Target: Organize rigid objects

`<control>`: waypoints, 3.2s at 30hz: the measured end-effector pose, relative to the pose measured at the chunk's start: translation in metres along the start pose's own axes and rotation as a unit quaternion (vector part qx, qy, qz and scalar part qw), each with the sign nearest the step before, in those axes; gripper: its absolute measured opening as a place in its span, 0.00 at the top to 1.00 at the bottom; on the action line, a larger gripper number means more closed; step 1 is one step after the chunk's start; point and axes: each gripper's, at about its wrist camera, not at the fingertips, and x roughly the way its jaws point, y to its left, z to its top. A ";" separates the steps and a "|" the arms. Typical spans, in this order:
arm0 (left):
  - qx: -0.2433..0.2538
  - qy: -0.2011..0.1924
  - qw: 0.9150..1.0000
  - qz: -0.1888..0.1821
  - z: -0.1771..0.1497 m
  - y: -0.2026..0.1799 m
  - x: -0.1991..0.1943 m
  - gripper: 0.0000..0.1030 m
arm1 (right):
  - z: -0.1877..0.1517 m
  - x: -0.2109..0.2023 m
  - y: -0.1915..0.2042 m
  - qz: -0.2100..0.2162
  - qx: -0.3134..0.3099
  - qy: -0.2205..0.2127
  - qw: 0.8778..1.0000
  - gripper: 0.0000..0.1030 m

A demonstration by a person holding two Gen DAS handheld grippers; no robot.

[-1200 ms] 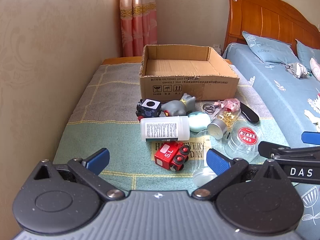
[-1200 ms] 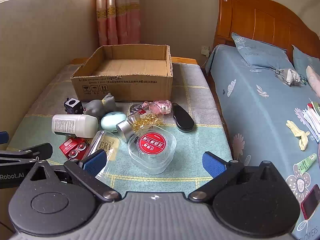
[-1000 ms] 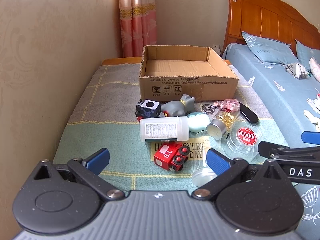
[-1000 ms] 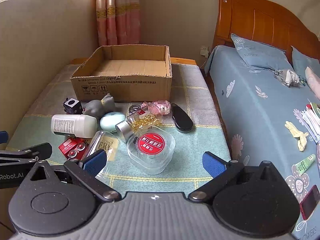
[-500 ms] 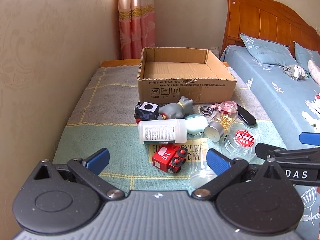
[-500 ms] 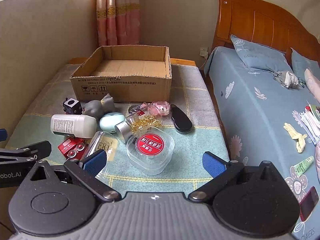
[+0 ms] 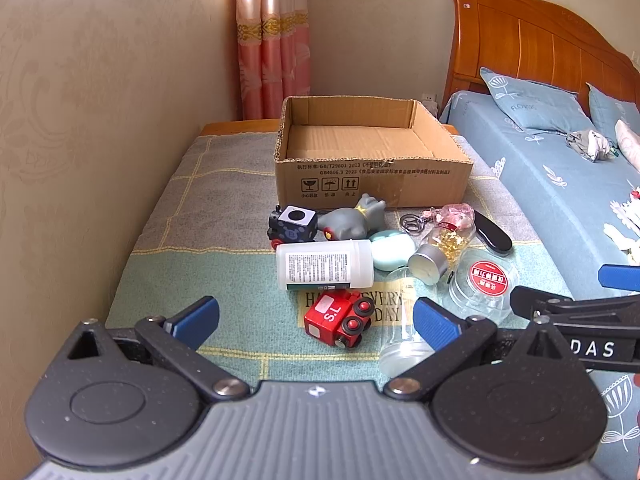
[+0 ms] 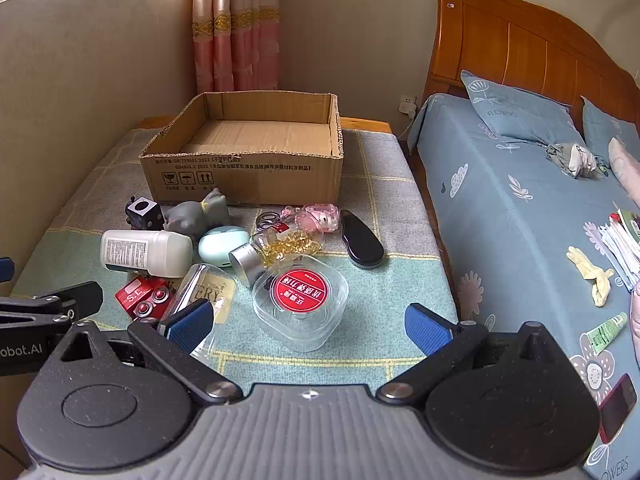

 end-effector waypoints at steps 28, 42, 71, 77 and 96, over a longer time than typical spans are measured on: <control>0.025 -0.005 1.000 -0.008 0.005 -0.001 0.004 0.01 | 0.002 0.001 0.000 -0.004 -0.005 -0.001 1.000 0.00; 0.066 -0.033 0.996 -0.039 0.004 0.003 0.014 0.01 | 0.003 0.007 -0.006 0.014 -0.015 -0.029 0.999 0.00; 0.107 0.047 0.988 -0.097 -0.041 0.029 0.113 0.01 | -0.047 0.104 -0.035 0.067 -0.069 0.040 0.995 0.00; 0.121 0.038 0.986 -0.112 -0.041 0.033 0.115 0.00 | -0.049 0.107 -0.035 0.089 -0.085 0.019 0.992 0.00; 0.157 -0.002 0.975 -0.157 -0.036 0.014 0.114 0.43 | -0.051 0.107 -0.037 0.096 -0.091 0.002 0.991 0.00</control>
